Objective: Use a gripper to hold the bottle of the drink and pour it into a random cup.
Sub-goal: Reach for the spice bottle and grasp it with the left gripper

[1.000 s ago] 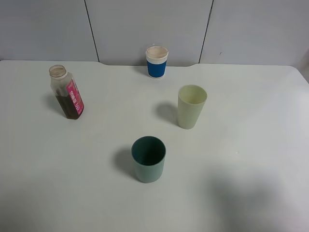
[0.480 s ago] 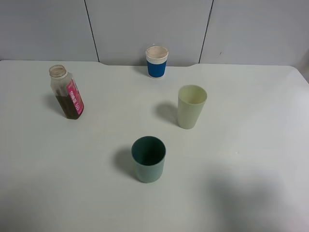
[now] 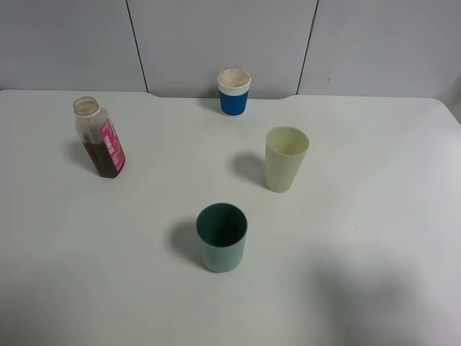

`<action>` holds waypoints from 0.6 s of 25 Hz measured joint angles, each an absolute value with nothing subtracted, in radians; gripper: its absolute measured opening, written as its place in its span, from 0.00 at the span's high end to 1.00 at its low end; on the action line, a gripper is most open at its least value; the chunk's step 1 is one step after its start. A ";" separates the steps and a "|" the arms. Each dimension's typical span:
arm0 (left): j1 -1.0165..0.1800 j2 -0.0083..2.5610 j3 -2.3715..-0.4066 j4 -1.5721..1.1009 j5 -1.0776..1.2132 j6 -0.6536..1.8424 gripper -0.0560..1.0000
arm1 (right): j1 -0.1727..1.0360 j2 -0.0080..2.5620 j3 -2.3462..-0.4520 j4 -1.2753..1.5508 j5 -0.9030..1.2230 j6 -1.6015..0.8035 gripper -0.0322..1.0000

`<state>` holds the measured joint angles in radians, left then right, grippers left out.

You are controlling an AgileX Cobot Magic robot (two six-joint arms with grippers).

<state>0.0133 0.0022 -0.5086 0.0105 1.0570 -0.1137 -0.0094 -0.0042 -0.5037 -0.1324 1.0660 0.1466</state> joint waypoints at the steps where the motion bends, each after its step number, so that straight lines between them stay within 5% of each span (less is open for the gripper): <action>1: 0.013 0.012 -0.509 0.013 1.056 -0.116 0.02 | -0.009 -0.004 -0.504 -0.132 1.066 0.147 0.00; 15: 0.013 0.367 -0.532 -0.019 0.587 -0.120 0.02 | -0.009 -0.004 -0.504 -0.132 1.066 0.147 0.00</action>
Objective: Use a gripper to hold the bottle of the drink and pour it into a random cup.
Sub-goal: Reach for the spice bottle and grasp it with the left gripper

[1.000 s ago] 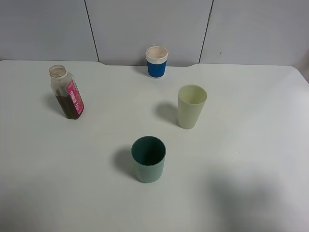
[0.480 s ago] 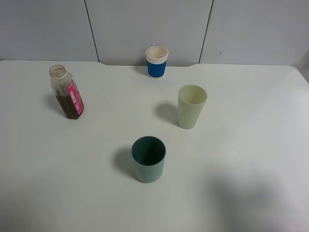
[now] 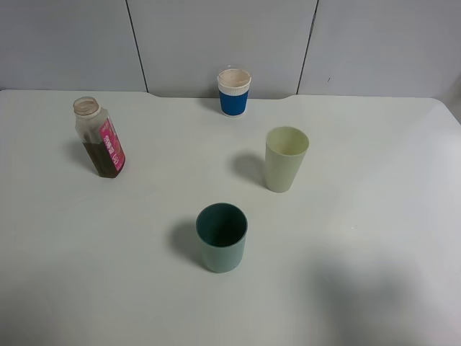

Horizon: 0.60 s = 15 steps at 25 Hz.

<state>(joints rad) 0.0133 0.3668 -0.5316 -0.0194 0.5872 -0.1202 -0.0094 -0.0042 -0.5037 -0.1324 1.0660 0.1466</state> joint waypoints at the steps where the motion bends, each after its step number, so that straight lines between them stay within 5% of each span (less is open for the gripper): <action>1: 0.013 0.393 -0.532 -0.019 0.565 -0.120 0.02 | -0.009 -0.004 -0.504 -0.132 1.066 0.147 0.00; 15: 0.013 0.474 -0.332 -0.020 0.199 -0.068 0.02 | -0.009 -0.004 -0.504 -0.132 1.066 0.147 0.00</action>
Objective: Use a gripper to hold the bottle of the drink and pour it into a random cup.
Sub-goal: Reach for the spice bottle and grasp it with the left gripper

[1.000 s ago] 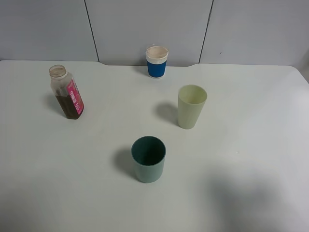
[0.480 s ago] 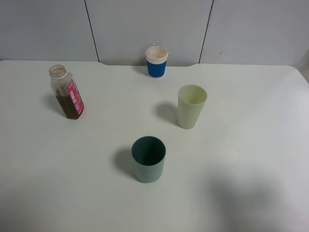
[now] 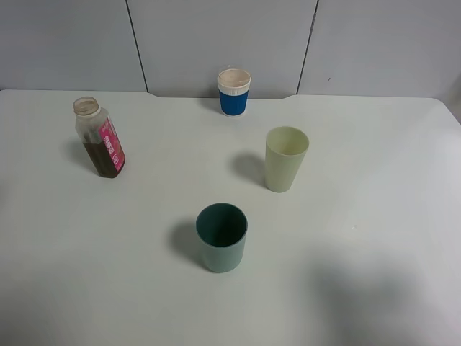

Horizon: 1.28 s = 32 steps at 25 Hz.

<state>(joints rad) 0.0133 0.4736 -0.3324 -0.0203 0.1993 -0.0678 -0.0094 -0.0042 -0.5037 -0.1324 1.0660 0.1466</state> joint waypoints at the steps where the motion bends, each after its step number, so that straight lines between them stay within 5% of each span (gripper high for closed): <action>1: 0.013 0.474 -0.316 -0.020 0.178 -0.067 0.02 | -0.009 -0.004 -0.504 -0.132 1.066 0.147 0.00; 23: 0.010 0.508 -0.183 0.018 0.017 -0.067 0.02 | -0.009 -0.004 -0.504 -0.132 1.066 0.147 0.00; 32: -0.124 0.732 -0.183 0.024 -0.156 -0.067 0.02 | -0.009 -0.004 -0.504 -0.132 1.066 0.147 0.00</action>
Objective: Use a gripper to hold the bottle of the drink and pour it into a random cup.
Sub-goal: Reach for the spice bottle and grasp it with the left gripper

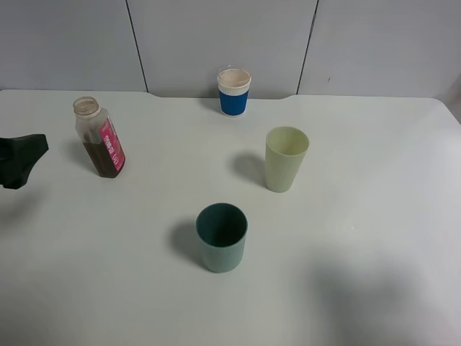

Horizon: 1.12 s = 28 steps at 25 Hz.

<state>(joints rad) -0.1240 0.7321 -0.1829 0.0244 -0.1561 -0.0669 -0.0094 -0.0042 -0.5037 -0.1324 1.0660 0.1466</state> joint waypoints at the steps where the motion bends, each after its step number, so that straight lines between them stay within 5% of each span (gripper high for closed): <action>1: -0.152 0.810 -0.183 0.024 -0.224 -0.067 0.02 | -0.009 -0.004 -0.504 -0.132 1.066 0.147 0.00; 28: -0.173 1.560 -0.187 0.036 -0.946 -0.090 0.02 | -0.009 -0.004 -0.504 -0.132 1.066 0.147 0.00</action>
